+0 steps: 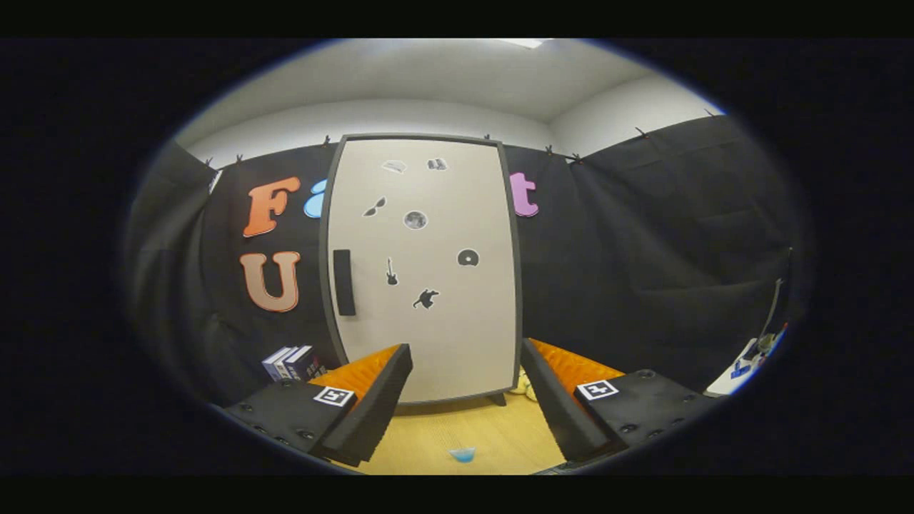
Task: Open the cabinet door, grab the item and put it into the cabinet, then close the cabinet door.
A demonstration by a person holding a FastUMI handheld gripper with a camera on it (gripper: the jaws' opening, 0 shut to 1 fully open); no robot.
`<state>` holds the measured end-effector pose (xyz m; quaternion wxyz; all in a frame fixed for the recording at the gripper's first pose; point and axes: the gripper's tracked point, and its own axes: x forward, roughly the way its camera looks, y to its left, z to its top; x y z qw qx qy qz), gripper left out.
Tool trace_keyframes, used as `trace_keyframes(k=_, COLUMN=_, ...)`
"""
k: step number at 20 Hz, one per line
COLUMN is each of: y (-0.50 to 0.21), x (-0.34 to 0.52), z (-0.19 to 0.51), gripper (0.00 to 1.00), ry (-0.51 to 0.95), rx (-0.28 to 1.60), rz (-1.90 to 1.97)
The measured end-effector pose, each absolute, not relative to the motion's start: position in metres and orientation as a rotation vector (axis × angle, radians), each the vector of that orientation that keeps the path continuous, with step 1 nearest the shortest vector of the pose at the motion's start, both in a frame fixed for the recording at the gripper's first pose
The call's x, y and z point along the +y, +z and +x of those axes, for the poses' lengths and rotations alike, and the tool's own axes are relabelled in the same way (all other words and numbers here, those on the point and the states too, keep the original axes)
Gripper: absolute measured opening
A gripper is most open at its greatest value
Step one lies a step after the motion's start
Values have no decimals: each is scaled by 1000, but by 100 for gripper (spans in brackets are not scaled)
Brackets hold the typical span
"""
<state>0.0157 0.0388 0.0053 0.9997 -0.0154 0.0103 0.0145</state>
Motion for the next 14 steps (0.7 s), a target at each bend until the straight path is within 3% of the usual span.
trace_keyframes(k=14, y=4, x=153, z=109, gripper=98, ry=207, rx=43, rz=-59)
